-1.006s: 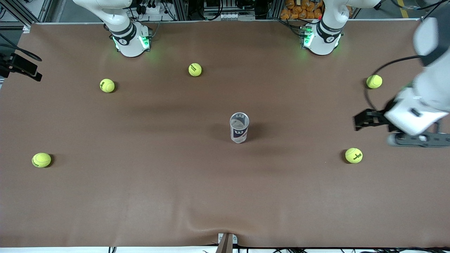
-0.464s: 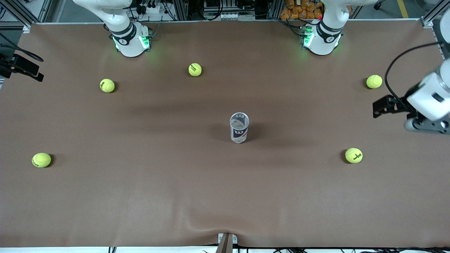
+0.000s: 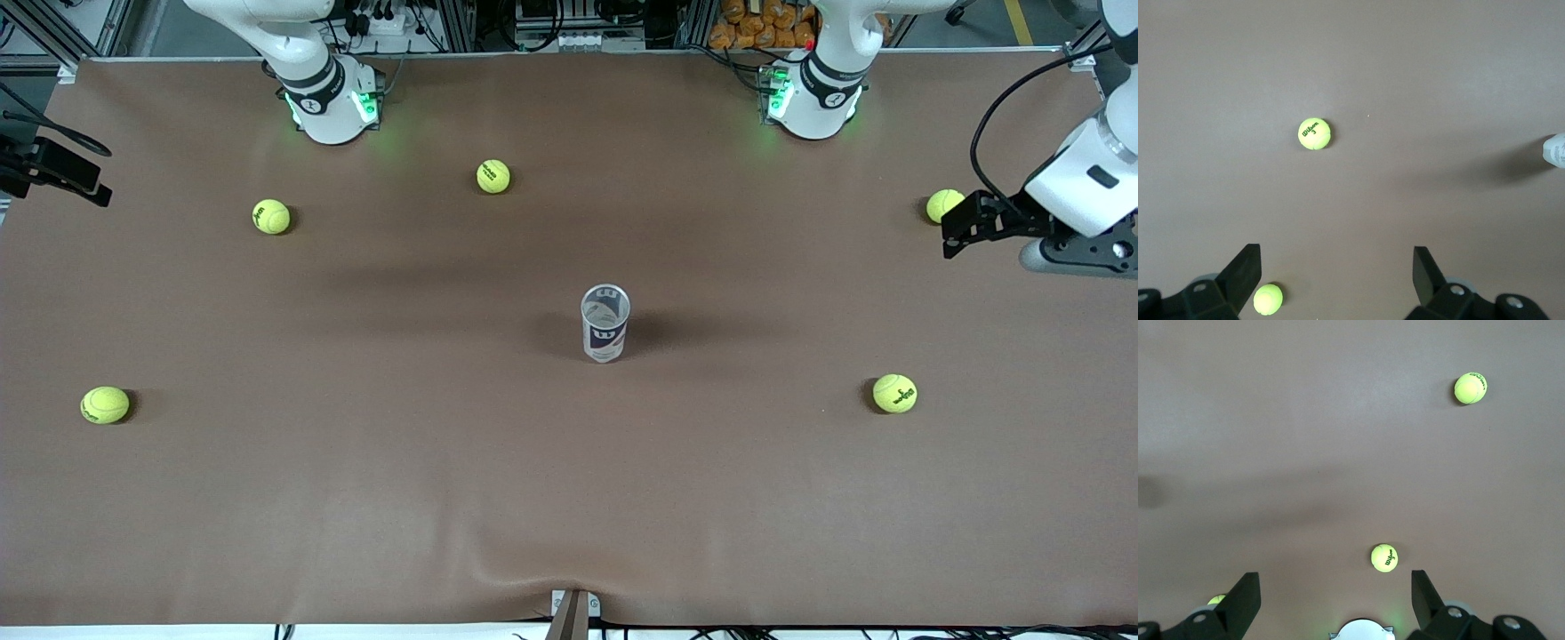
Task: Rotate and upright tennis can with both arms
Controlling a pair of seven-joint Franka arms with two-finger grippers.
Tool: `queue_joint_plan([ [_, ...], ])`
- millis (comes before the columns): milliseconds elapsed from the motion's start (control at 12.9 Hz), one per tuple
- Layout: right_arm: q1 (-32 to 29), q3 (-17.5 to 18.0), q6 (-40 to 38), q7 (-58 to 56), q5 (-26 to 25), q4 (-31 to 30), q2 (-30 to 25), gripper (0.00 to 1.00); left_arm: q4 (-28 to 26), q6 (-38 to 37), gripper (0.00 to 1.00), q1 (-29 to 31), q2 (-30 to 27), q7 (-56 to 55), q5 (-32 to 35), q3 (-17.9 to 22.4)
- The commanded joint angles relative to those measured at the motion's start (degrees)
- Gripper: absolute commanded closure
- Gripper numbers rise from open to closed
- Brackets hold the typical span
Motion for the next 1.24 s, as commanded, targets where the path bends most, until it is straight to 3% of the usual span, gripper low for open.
queue_joint_plan([
  [0,-0.02,0.22,0.11,0.33,0.03,-0.50,-0.41,0.00,-5.43,2.04,0.00,0.46,-4.73,-0.22,0.64,0.22],
  [1161,0.07,0.22,0.20,0.34,0.03,-0.50,-0.06,0.00,-2.71,3.71,0.00,0.55,-4.29,1.10,-2.26,3.91],
])
